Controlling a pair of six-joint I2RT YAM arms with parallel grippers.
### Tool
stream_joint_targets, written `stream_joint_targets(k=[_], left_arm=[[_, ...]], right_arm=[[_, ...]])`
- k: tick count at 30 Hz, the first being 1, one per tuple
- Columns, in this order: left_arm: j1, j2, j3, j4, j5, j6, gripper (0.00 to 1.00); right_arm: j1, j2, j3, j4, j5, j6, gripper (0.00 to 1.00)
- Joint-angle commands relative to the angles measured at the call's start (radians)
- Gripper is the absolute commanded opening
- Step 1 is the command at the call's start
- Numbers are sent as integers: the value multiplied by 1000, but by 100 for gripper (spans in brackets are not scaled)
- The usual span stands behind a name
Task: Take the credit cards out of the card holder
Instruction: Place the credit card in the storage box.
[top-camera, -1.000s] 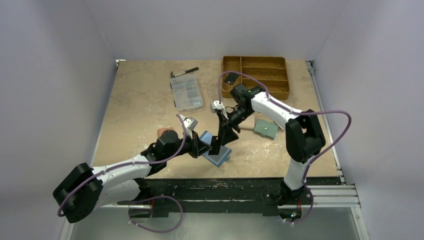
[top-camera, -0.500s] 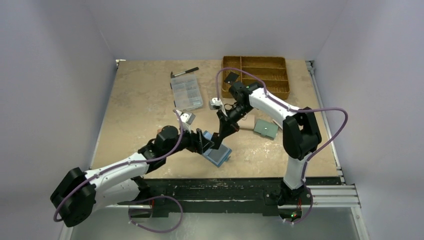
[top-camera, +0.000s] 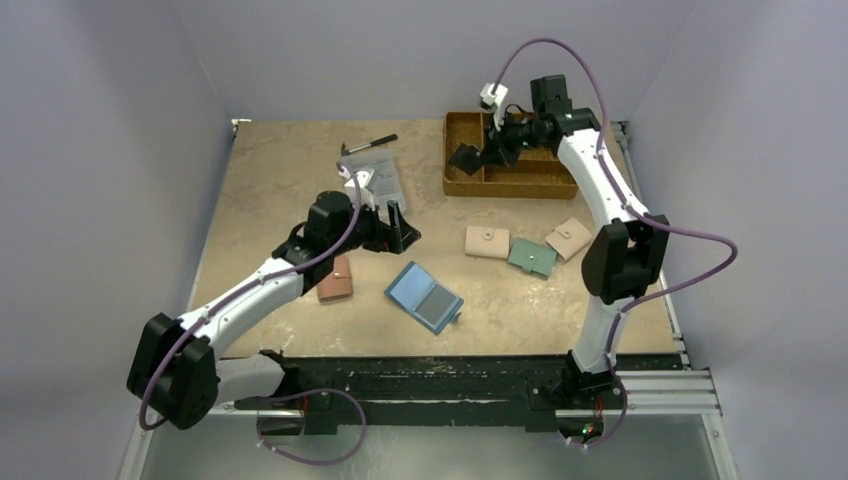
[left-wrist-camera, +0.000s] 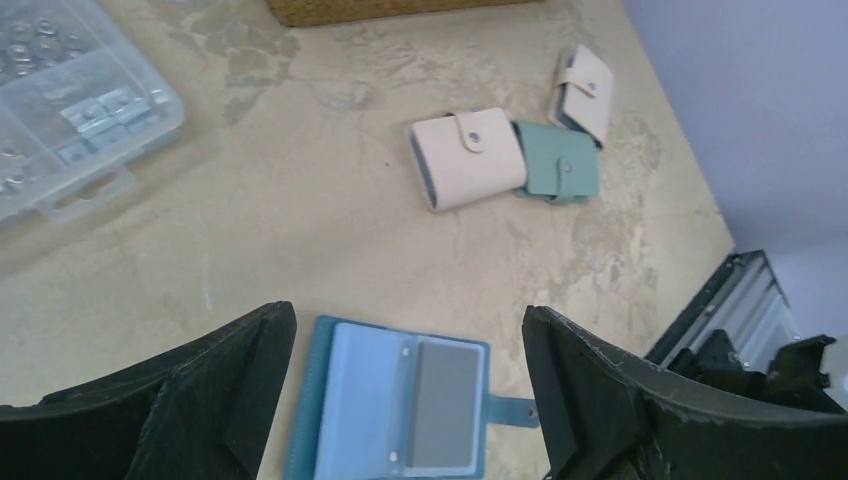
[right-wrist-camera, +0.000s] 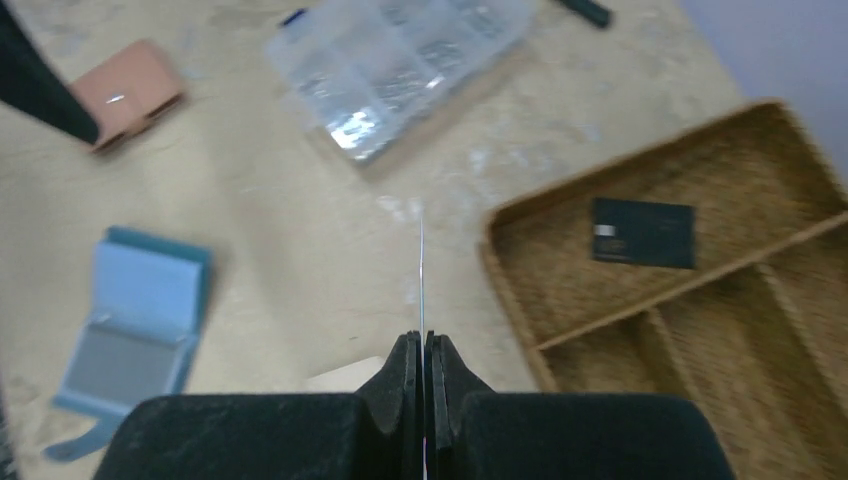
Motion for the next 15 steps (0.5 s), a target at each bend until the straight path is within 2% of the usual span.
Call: stream_joint_targets(k=[1,3,5,15], left_arm=[[47,83,122,-167,45,146,90],[47,109,154,-211,11,192,89],[48,125,171,-233,-5,229,89],[53,136,186,-251,-29,289,89]], right_arm=[[19,125,189,116,207,140,0],[19,232,332,67,251,129,0],[19,289,385,61,287,126,0],[26,408,437,91,360,123,2]])
